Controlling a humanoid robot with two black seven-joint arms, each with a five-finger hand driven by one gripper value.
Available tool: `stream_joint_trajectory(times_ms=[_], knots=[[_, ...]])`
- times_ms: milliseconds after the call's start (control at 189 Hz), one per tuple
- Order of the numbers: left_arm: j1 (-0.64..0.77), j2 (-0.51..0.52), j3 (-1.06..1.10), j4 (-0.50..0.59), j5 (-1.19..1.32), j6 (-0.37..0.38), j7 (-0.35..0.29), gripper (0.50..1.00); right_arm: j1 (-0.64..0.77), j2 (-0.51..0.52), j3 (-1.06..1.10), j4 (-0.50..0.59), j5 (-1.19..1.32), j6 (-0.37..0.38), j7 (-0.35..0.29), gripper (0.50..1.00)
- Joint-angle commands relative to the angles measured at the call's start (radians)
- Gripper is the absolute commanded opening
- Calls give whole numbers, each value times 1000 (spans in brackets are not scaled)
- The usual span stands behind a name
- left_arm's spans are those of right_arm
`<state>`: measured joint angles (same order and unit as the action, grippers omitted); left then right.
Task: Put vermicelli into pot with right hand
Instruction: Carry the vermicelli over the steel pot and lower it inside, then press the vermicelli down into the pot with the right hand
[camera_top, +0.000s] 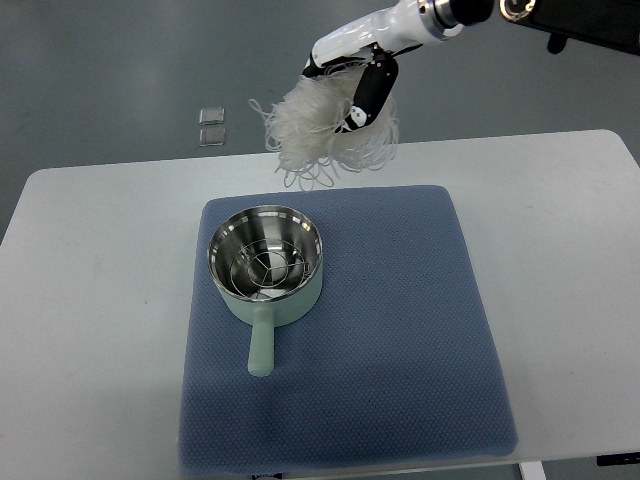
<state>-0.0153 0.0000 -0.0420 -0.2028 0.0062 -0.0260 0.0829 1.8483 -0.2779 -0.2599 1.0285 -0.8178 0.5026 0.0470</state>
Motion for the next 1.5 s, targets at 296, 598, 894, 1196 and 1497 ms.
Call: stream_joint_trajectory(times_ms=[296, 598, 894, 1196, 1497], knots=[[0, 0, -1, -1, 0, 0, 0, 1000, -176, 278, -1, -208, -14, -19, -1, 500], [0, 0, -1, -1, 0, 0, 0, 1000, -261, 278, 7, -240, -18, -55, 2, 500], [0, 0, -3, 0, 0, 0, 0, 1000, -294, 278, 13, -252, -17, -65, 7, 500], [0, 0, -1, 0, 0, 1, 0, 1000, -337, 278, 30, -254, -4, -104, 33, 500], [0, 0, -1, 0, 0, 0, 0, 1000, -379, 278, 53, -255, -6, -121, 34, 500]])
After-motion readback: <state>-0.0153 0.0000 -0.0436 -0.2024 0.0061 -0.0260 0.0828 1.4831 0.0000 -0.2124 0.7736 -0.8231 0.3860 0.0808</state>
